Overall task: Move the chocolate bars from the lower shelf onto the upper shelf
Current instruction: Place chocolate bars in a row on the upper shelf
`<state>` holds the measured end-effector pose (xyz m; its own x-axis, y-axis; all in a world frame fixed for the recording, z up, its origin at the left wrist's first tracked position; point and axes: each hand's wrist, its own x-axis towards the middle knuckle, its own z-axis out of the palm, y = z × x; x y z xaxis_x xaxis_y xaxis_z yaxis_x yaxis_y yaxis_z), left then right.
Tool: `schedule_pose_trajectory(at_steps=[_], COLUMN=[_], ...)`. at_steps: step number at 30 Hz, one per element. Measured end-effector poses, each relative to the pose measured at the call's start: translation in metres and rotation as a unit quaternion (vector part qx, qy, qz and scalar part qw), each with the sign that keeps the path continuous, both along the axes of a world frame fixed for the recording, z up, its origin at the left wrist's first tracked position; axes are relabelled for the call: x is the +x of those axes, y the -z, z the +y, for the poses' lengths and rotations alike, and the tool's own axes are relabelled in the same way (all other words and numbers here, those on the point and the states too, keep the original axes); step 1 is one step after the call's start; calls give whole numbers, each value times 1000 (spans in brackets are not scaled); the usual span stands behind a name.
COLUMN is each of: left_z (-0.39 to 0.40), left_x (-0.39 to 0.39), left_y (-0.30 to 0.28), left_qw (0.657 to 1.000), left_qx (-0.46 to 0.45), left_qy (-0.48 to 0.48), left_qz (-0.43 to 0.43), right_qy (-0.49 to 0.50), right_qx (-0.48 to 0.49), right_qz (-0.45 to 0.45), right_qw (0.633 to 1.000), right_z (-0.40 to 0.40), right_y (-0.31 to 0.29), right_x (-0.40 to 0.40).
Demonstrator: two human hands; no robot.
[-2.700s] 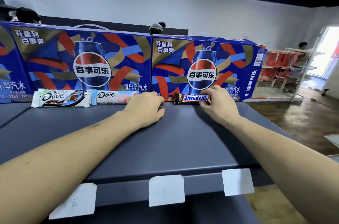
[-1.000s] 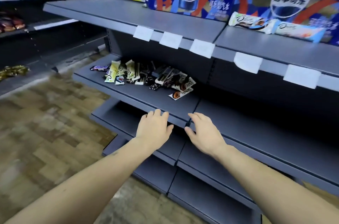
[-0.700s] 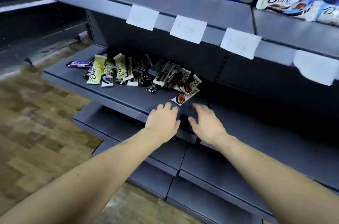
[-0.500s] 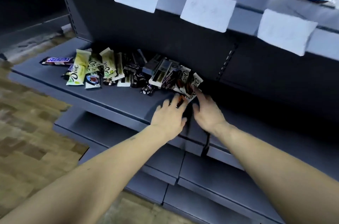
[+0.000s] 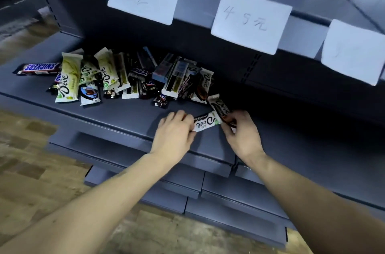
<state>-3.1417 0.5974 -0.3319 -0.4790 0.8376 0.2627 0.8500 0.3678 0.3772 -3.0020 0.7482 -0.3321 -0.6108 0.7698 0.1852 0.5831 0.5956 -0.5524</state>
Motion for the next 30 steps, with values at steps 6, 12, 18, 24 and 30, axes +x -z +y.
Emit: schedule_pose_trajectory(at_steps=[6, 12, 18, 24, 30], left_z=[-6, -7, -2, -6, -12], left_x=[-6, -13, -14, -15, -6], left_y=[-9, -16, -27, -31, -30], left_qw=[998, 993, 991, 991, 991], left_qx=[-52, -91, -114, -105, -112], left_qy=[0, 6, 29, 78, 44], left_qz=[-40, -77, -66, -39, -54], right_qy=[73, 85, 74, 79, 106], right_qx=[-1, -59, -13, -58, -87], right_qz=[-32, -13, -55, -132, -144], right_qw=[997, 995, 996, 986, 980], right_z=[-2, -4, -8, -7, -11], right_y=[-4, -12, -16, -25, -30], right_x=[30, 45, 54, 55, 55])
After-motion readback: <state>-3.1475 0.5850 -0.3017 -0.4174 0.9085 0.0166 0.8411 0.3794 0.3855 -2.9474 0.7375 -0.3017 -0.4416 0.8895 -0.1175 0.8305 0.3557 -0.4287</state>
